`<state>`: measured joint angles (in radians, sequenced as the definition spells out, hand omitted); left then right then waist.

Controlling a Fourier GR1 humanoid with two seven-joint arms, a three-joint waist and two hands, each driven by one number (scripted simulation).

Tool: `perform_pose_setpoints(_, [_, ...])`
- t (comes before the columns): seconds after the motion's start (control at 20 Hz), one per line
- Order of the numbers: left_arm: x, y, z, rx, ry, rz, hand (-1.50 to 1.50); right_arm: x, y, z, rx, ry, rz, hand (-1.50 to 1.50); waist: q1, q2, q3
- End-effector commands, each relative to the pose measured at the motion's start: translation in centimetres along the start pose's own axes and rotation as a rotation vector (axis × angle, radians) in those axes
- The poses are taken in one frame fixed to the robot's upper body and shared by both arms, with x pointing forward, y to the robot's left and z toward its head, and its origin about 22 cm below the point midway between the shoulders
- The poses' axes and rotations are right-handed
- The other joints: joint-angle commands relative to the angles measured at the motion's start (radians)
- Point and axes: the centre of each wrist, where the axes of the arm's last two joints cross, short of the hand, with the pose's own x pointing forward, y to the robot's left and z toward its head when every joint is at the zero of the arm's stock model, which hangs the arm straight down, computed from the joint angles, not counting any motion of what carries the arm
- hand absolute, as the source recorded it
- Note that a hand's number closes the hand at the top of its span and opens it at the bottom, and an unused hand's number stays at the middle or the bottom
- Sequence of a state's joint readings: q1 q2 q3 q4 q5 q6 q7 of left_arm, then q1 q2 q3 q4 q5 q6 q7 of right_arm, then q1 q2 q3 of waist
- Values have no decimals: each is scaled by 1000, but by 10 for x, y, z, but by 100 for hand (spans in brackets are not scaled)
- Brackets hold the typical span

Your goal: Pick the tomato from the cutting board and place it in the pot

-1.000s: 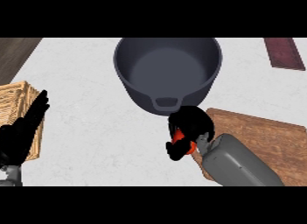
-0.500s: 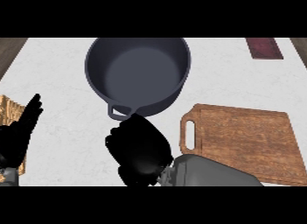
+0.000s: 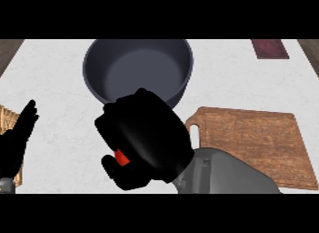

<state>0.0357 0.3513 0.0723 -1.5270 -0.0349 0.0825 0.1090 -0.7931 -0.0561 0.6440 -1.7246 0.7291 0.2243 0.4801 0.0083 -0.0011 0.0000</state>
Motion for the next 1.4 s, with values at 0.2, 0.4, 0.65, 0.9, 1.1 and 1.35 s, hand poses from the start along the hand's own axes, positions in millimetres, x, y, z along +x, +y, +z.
perform_pose_setpoints(0.2, [21,7,-14,-6,-1,-10,0,-34,-17,-49,-94,40,-111,150,6,3,0])
perform_pose_setpoints(0.4, [11,1,-6,-32,1,3,0,-51,-9,-75,-104,53,-133,150,12,4,0])
perform_pose_setpoints(0.65, [5,-13,-7,-29,-6,-15,0,-84,-27,-106,-122,43,-143,150,17,7,-1])
perform_pose_setpoints(0.9, [18,-8,-6,-48,-21,6,0,-121,-6,-121,-102,66,-107,150,40,15,-1])
perform_pose_setpoints(1.1, [19,-17,-10,-36,-31,-13,0,-128,-8,-135,-73,85,-63,150,54,21,-1])
perform_pose_setpoints(1.35, [24,-30,-19,-84,-56,-4,0,-148,23,-126,-48,86,76,150,92,37,-2])
